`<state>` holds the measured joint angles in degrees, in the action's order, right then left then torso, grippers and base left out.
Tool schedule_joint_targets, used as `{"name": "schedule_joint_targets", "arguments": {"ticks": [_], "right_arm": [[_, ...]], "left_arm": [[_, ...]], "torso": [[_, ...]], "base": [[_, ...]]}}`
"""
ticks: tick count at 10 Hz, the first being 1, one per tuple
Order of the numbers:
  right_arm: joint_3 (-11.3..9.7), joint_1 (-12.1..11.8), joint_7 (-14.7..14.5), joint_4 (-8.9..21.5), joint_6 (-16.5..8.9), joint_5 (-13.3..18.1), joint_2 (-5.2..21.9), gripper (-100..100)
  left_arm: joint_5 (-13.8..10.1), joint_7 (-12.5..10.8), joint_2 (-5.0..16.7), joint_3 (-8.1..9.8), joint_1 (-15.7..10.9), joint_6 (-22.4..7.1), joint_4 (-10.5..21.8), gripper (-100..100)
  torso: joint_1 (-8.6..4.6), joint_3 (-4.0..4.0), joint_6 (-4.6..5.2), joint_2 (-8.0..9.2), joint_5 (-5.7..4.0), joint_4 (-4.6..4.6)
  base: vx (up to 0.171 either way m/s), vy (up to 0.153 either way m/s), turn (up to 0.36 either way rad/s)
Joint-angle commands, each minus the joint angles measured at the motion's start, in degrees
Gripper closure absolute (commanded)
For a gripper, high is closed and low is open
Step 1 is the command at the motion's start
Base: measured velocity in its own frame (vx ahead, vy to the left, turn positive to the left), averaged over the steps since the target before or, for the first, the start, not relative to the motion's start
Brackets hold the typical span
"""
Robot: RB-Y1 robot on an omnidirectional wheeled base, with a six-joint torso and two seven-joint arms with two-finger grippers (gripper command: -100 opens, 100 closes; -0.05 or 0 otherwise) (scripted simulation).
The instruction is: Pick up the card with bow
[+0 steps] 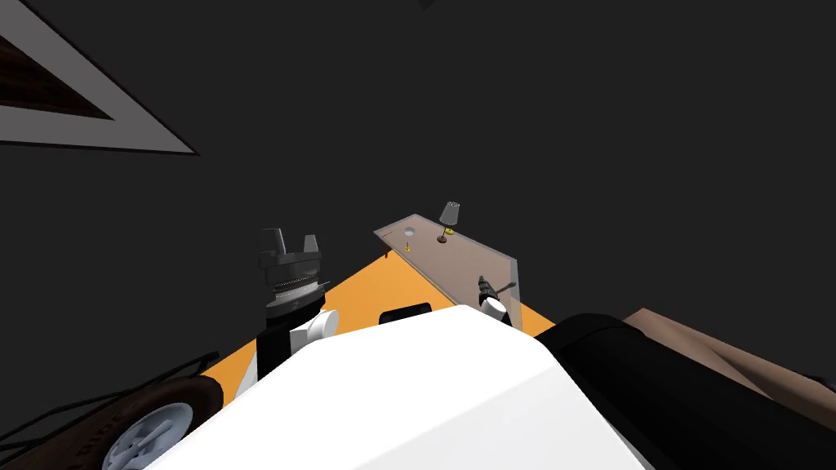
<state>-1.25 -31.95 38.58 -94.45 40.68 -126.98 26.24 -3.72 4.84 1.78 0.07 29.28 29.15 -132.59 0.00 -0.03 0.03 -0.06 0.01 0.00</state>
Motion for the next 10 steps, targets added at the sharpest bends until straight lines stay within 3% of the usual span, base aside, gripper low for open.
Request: {"name": "schedule_joint_targets", "arguments": {"ticks": [1, 3, 4, 8, 9, 10], "right_arm": [[-0.1, -1.0, 1.5, 0.7, 0.4, -2.9, 0.3, -100], [-0.1, -1.0, 1.5, 0.7, 0.4, -6.4, 0.3, -100], [-0.3, -1.7, 3.6, 3.2, 1.5, -8.2, 1.3, -100], [-0.3, -1.7, 3.6, 3.2, 1.5, -14.0, 1.3, -100], [-0.6, -2.4, 5.7, 5.7, 2.5, -16.1, 2.2, -100], [-0.6, -2.4, 5.7, 5.7, 2.5, -17.7, 2.2, -100]], "left_arm": [[0.0, 0.0, 0.0, 0.00, 0.0, 0.0, 0.0, 0], [0.0, 0.0, 0.0, 0.01, 0.0, 0.0, 0.0, 0], [0.0, 0.0, 0.0, 0.01, 0.0, 0.0, 0.0, 0], [0.0, 0.0, 0.0, 0.01, 0.0, 0.0, 0.0, 0], [0.0, 0.0, 0.0, 0.01, 0.0, 0.0, 0.0, 0], [0.0, 0.0, 0.0, 0.00, 0.0, 0.0, 0.0, 0]], "torso": [[0.00, 0.00, 0.00, 0.00, 0.00, 0.00], [-0.02, -0.01, 0.10, 0.00, -0.01, -0.01], [0.02, 0.01, 0.09, 0.03, 0.00, 0.00], [0.03, 0.01, 0.09, 0.03, 0.01, 0.00], [0.05, 0.02, 0.09, 0.05, 0.01, 0.00], [0.02, 0.01, 0.02, 0.02, 0.01, 0.00]], "base": [[0.023, -0.019, 0.184], [0.010, -0.008, -0.026], [0.016, -0.006, 0.332], [0.010, -0.008, 0.041], [0.011, -0.001, 0.372], [0.019, -0.027, 0.178]]}}
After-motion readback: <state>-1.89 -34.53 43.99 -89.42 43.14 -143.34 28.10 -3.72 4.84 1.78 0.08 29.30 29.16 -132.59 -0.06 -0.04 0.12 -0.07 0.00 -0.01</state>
